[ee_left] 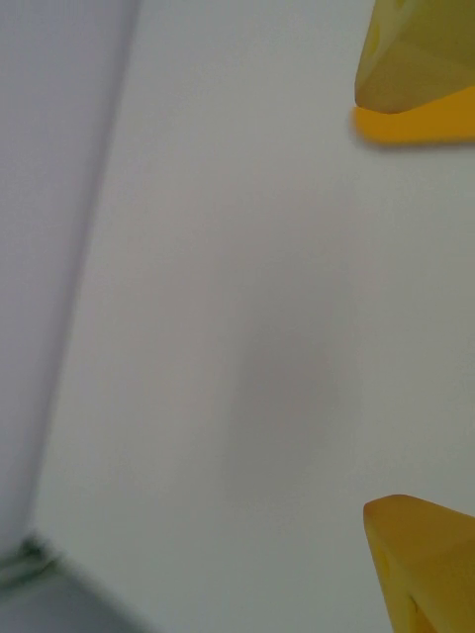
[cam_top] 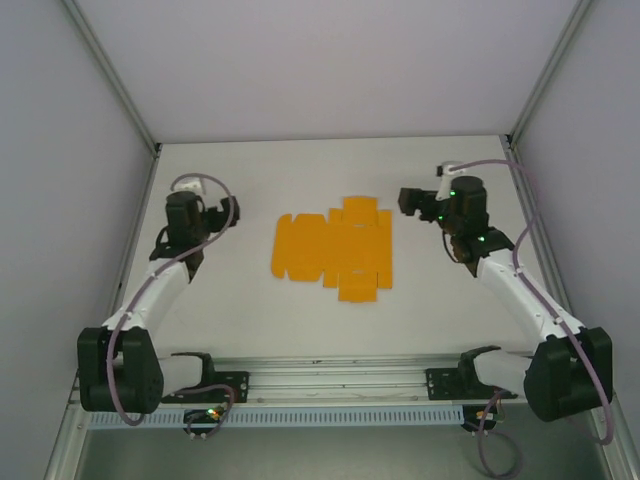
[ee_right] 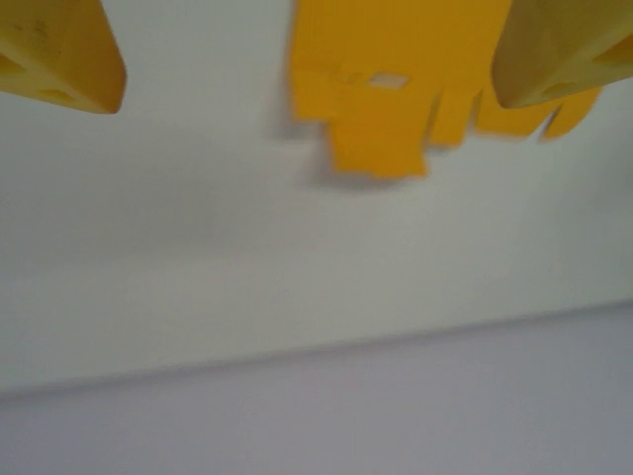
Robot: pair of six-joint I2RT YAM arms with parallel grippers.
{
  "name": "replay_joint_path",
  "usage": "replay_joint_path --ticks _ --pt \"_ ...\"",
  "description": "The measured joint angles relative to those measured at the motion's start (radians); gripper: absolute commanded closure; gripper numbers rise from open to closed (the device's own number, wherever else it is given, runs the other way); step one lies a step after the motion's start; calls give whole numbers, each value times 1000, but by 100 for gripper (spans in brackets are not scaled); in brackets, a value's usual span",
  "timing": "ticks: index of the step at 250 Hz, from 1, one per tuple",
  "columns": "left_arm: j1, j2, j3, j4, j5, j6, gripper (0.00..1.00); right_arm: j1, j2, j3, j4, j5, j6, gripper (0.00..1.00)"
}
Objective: Assemble paper box
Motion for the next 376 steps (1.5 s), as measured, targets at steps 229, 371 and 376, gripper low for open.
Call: replay_joint_path --ticks 229,371,376 --pt "-136 425 118 -121 413 -237 5 117 589 126 -234 -87 315 75" --pt "-130 533 105 176 711 -354 39 114 590 113 -200 -97 318 76" --pt "-130 523 97 187 719 -355 40 113 589 111 -197 -100 318 76"
